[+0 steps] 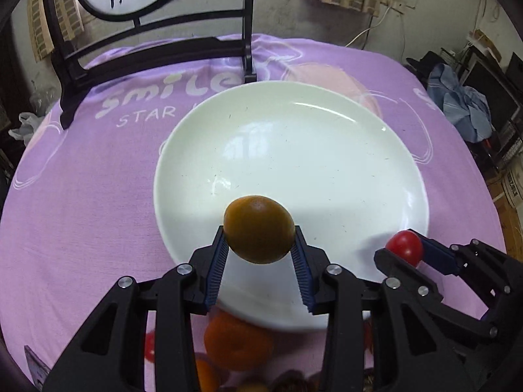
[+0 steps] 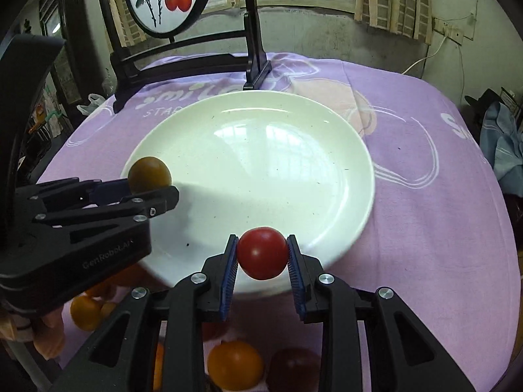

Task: Organize fruits
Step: 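Carry both fruits over the white plate and open both tools to drop them, then grasp an orange with the right tool while the left grasps an orange tomato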

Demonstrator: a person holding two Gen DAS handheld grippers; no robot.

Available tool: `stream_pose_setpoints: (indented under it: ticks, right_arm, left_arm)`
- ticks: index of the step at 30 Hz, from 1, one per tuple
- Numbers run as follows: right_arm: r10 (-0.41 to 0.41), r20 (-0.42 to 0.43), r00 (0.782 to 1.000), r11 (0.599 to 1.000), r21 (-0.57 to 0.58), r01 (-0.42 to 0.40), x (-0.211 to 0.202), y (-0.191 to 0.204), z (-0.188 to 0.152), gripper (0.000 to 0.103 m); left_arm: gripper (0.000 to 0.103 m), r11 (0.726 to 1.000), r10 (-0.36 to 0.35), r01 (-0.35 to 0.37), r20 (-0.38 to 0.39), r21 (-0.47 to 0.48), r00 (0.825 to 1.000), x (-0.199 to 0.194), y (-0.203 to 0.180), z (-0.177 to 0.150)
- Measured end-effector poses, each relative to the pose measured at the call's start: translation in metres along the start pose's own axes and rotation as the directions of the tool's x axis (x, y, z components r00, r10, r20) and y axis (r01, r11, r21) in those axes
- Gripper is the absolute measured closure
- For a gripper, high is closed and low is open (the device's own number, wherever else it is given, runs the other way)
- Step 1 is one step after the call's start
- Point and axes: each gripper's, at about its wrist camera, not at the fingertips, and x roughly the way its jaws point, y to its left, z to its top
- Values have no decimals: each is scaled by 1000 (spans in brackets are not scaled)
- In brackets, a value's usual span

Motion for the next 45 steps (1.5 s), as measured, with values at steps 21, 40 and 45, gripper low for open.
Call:
stream_pose_setpoints:
  ticks: [21,40,45]
  right_arm:
    - [74,91,993,997,-3,-74,-108,-10,-103,30]
    - [55,-80,995,994,-90,-62,-72,76,-142,30]
    - [39,-81,996,997,-67,-45,-60,84,-132,48]
  left_arm:
    - [10,999,-2,9,210,-34,978,-124,20,-118]
    - [10,999,50,-48,154,-15,987,-97,48,-187]
    - [9,998,64,-62,160,-17,985,-99,50,-186]
